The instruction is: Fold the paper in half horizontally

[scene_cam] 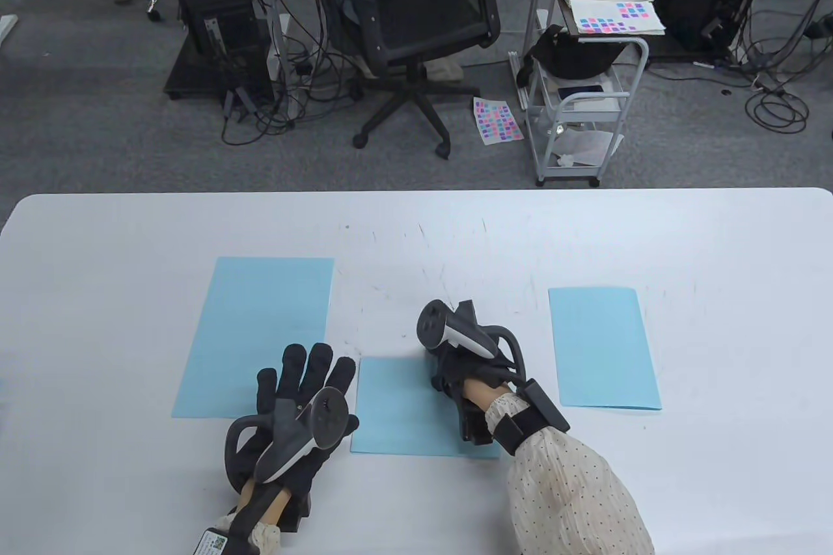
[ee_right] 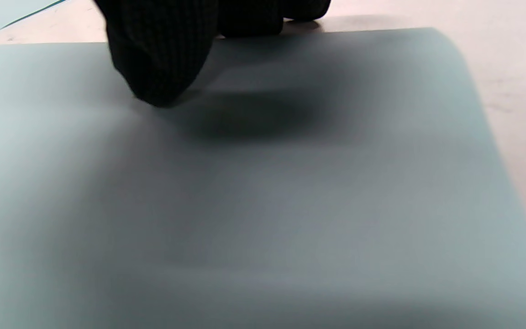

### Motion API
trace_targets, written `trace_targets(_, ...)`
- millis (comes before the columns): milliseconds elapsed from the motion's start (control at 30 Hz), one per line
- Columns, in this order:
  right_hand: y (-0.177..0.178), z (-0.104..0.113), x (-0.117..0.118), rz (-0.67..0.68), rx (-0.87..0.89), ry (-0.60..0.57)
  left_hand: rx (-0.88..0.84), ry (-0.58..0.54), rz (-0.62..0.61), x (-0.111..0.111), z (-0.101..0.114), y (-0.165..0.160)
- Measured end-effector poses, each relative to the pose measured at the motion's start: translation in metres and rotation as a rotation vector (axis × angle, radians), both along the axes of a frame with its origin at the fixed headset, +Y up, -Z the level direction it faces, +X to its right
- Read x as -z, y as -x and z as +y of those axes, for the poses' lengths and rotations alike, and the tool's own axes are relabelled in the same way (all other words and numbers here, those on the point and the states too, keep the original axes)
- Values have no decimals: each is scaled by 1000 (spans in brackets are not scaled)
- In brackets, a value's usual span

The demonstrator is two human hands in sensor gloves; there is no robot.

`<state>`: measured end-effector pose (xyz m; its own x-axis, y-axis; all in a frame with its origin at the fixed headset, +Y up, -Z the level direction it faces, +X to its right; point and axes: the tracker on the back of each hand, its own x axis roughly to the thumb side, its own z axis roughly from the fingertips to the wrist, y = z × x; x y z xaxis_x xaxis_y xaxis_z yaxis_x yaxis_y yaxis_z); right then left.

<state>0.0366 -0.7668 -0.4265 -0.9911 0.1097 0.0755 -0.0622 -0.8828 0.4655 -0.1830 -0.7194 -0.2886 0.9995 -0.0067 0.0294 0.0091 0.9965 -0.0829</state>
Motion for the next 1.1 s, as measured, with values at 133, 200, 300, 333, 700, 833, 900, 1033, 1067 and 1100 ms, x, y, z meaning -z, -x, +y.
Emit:
trace_targets(133, 0, 0, 0, -6, -12, -24, -1, 5, 0, 0, -1, 0)
trace_targets(200, 0, -1, 0, -13, -11, -26, -3, 12, 2, 0, -2, 0)
trace_targets(300, 0, -1, 1, -40, -6, -6, -4, 20, 1, -1, -2, 0)
trace_targets(333, 0, -1, 1, -43, -4, 1, -4, 20, 1, -1, -2, 0)
trace_targets(700, 15, 6, -5, 19, -138, -118, -25, 21, -2, -1, -3, 0)
trace_targets(833, 24, 8, -4, 69, -212, -140, -33, 36, -1, 0, -5, -1)
trace_targets(900, 19, 6, 1, 45, -172, -94, -23, 33, 0, 0, -4, 0)
trace_targets(1033, 6, 1, 9, -1, -70, -16, -35, 27, 13, 0, -2, 4)
trace_targets(1067, 5, 1, 9, -3, -62, -14, -36, 28, 15, 0, -2, 4)
trace_targets(1100, 4, 1, 9, -3, -55, -15, -36, 29, 17, 1, -3, 5)
